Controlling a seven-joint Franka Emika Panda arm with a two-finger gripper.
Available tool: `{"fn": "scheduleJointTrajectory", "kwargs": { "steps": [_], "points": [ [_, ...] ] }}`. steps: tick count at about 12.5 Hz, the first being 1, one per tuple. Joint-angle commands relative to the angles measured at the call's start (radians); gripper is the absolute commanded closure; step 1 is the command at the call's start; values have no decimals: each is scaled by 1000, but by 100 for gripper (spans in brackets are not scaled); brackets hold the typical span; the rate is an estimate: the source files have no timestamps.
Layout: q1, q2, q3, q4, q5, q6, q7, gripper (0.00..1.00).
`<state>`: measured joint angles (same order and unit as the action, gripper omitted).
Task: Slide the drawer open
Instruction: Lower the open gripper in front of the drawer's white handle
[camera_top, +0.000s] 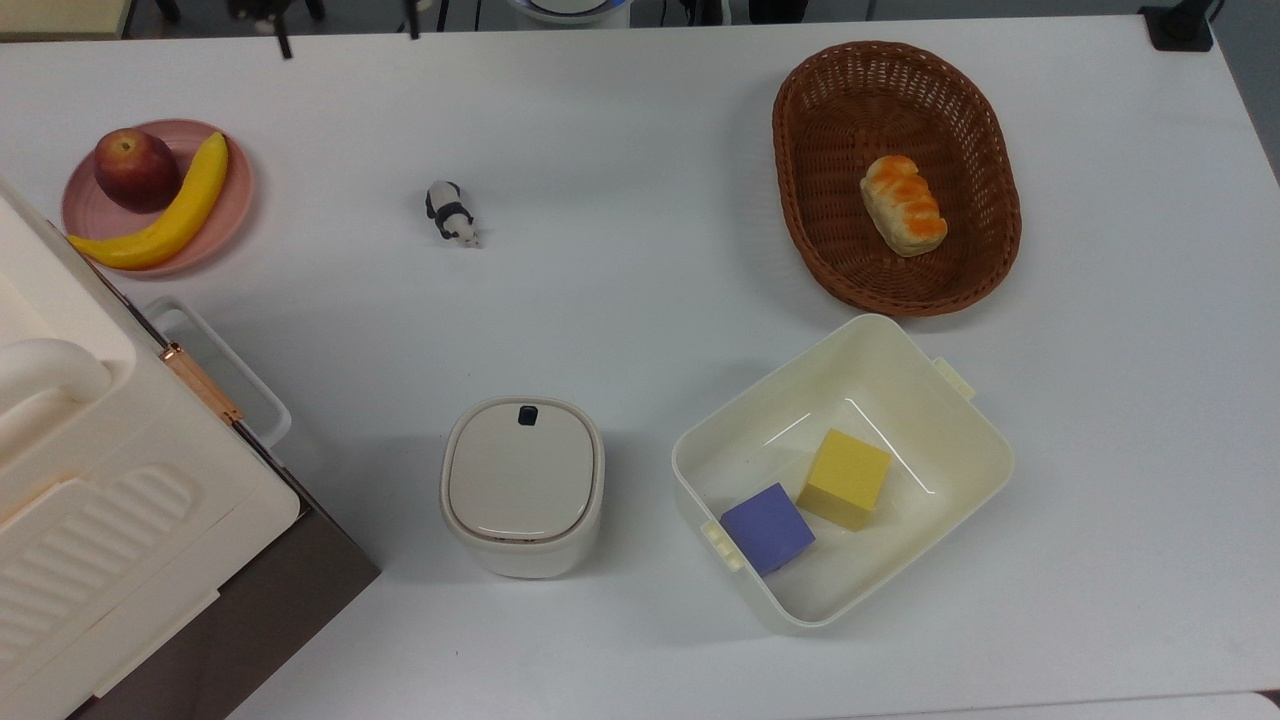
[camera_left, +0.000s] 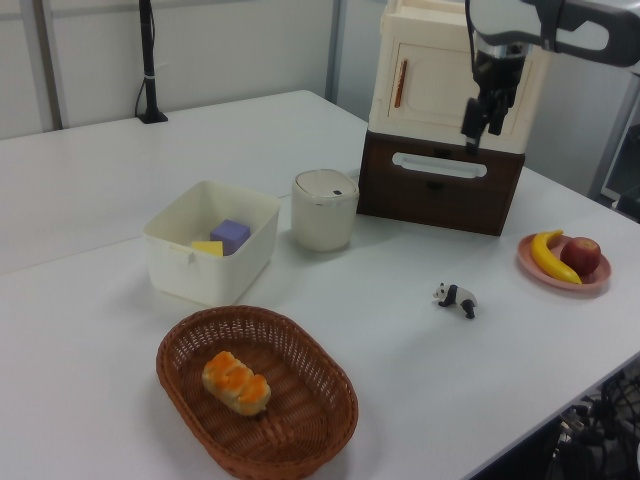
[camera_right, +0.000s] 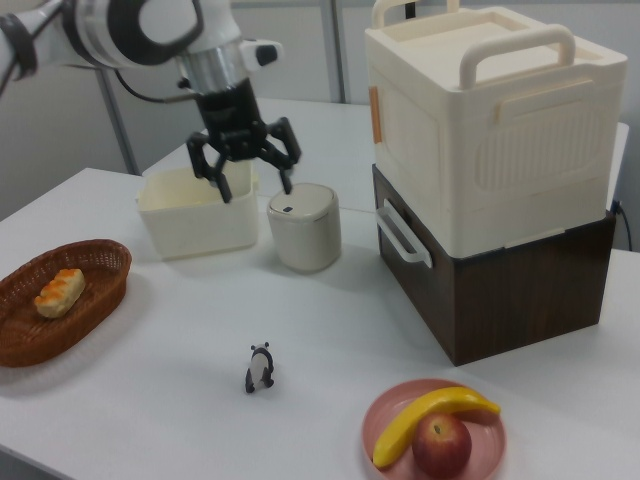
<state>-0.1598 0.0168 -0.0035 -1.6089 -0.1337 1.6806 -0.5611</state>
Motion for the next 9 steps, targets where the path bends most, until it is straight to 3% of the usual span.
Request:
{"fn": "scheduleJointTrajectory", "kwargs": {
  "steps": [1, 6, 9],
  "points": [
    [-32, 61, -1, -14, -26, 132, -193, 0],
    [-81, 195, -1, 7, -26, 353, -246, 0],
    [-95, 247, 0, 9, -24, 405, -249, 0]
  ]
}}
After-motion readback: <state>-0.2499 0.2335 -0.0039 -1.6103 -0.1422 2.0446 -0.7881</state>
